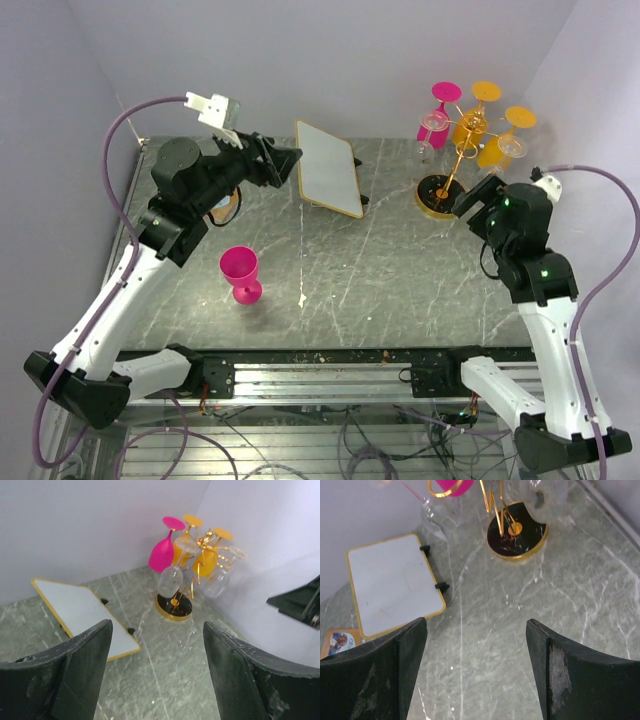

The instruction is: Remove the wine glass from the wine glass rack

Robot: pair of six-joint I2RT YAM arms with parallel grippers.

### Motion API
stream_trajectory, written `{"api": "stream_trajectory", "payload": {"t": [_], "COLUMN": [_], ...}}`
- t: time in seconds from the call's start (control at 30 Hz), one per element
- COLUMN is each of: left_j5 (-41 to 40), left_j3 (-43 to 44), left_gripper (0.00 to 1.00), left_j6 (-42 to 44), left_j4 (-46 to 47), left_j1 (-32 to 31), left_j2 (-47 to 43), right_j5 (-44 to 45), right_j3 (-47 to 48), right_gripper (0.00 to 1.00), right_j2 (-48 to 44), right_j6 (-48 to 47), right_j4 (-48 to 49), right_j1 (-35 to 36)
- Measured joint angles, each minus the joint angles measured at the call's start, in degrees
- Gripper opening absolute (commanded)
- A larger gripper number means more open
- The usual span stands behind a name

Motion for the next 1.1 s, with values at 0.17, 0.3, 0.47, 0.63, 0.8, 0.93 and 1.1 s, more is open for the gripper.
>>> {"api": "stream_trajectory", "payload": {"t": [0.17,0.3,0.47,0.63,0.8,0.93,1.1], "left_j5": [0.15,-0.07,-1.36,-1.92,-2.05,-2.21,-2.49], "left_j3": [-5.33,-7.02,-7.74,-8.55,-9.4,-9.55,-9.55], "left_gripper": [0.85,0.85,0.86,0.86,0.86,0.87,0.87], "left_j6": [1.11,2.89,4.79,5.68,6.21,6.4,6.99], "left_j4": [0.83,1.05,1.99,3.19,3.21,3.21,3.39], "left_j1": [1.01,0.63,-0.11,-0.39,-0.81,-0.9,-0.9], "left_j2": [-2.21,-3.72,-5.73,-6.05,-6.01,-5.77,-5.4], "right_j5": [3.04,6.8,8.59,6.05,1.55,-1.6,-4.22], "right_j3": [7.96,14.32,21.92,22.32,22.34,22.64,21.99], "right_gripper": [0.79,0.79,0.79,0.78,0.77,0.75,0.63], "right_j2": [7.37,14.19,23.17,26.97,29.97,33.16,34.84], "right_j6": [0.22,1.51,3.06,4.31,5.2,5.27,5.22], "right_j4": [0.0,0.28,2.23,5.97,10.1,12.22,14.95], "right_j1": [0.0,-0.39,-5.38,-11.8,-17.29,-20.52,-23.06]}}
